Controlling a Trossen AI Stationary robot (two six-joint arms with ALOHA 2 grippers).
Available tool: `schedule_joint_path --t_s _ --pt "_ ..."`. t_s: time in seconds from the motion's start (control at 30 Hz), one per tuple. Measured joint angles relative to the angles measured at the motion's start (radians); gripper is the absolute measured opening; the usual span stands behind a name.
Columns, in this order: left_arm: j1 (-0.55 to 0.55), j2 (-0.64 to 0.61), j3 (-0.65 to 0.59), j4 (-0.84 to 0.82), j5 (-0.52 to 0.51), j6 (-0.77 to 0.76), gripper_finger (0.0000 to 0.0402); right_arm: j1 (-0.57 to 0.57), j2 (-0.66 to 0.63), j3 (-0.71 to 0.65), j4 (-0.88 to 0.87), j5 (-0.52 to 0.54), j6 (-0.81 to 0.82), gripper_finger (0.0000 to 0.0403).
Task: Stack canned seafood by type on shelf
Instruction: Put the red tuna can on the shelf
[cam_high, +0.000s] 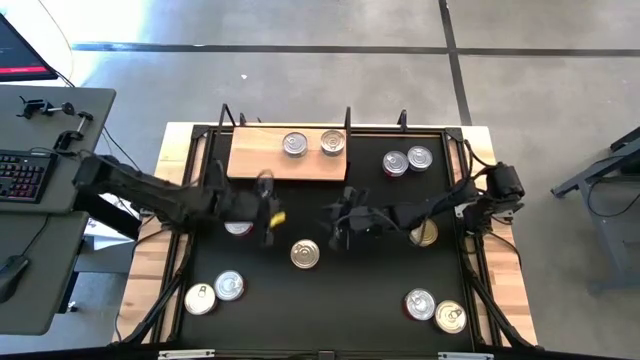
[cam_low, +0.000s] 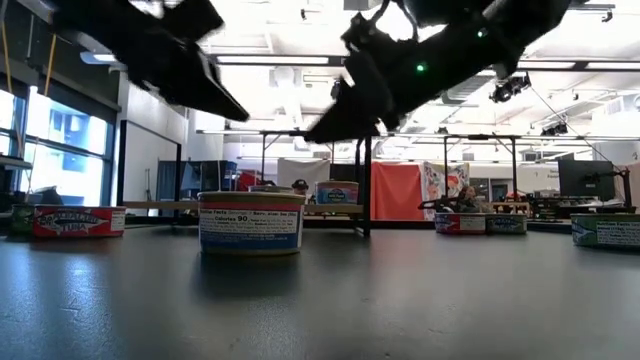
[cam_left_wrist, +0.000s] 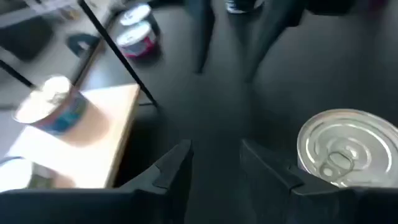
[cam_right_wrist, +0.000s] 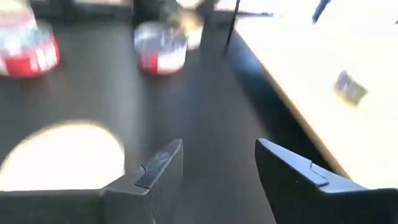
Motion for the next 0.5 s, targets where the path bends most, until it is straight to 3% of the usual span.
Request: schedule_joint_path --t_s 0.1,0.2,0.37,0.5 --pt "-0.142 0.004 -0.002 -0.028 -0.209 -0.056 0.0126 -0.02 0.006 -0.026 0.105 -0.014 -0.042 0.0192" --pt "-0.252 0.003 -0.002 -0.071 -0.305 -0.169 0.0126 -0.036 0.006 -0.025 0.115 -0.031 -0.079 0.0192" --pt "-0.366 0.032 -0.003 -0.116 -0.304 -0.376 0.0126 -0.076 0.006 -0.023 0.122 -0.141 -0.127 0.0192" --pt "-0.404 0.103 -0.027 -0.028 -0.251 -0.448 0.0126 -0.114 0.006 -0.022 0.146 -0.194 -0.149 0.0192"
